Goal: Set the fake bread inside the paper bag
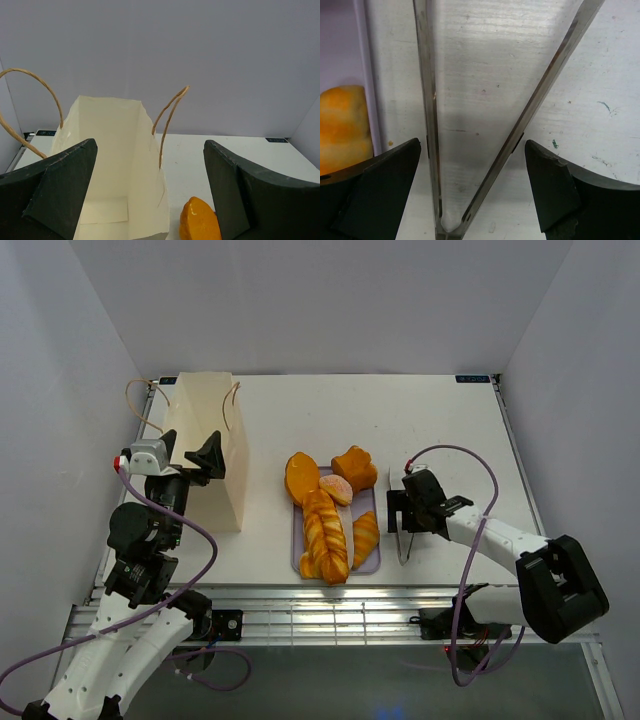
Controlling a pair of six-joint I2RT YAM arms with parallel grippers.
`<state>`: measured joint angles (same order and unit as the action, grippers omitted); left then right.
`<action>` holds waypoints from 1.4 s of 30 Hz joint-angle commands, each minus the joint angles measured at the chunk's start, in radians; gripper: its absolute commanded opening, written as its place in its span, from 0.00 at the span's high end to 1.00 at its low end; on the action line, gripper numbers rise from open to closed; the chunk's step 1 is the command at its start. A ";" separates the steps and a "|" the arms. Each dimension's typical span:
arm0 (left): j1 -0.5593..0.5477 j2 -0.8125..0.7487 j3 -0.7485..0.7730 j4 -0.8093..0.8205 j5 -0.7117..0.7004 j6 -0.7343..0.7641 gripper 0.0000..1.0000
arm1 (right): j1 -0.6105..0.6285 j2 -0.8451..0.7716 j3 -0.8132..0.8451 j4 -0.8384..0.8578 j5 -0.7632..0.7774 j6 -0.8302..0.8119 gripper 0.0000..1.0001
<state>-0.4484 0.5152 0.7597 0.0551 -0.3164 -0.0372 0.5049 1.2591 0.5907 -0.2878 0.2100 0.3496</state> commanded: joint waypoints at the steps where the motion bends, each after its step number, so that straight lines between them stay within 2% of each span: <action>1: -0.009 0.003 -0.011 0.011 0.016 0.007 0.02 | 0.004 0.042 0.020 0.059 0.074 0.035 0.10; 9: -0.015 0.003 -0.011 0.011 0.017 0.008 0.02 | 0.004 0.094 0.027 0.122 0.075 0.078 0.09; 17: -0.021 0.003 -0.011 0.012 0.020 0.010 0.02 | 0.004 0.085 0.038 0.115 0.069 0.095 0.00; 19: -0.022 0.000 -0.011 0.011 0.019 0.011 0.02 | 0.003 0.086 0.038 0.107 0.058 0.095 0.08; 24: -0.026 -0.003 -0.013 0.014 0.017 0.013 0.02 | 0.003 0.091 0.034 0.092 0.057 0.095 0.18; 42: -0.033 -0.003 -0.016 0.015 0.013 0.017 0.02 | -0.002 0.060 0.106 -0.036 0.109 0.049 0.34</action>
<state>-0.4755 0.5152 0.7582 0.0586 -0.3126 -0.0269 0.5053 1.3487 0.6460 -0.2829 0.2760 0.4183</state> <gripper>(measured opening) 0.979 0.670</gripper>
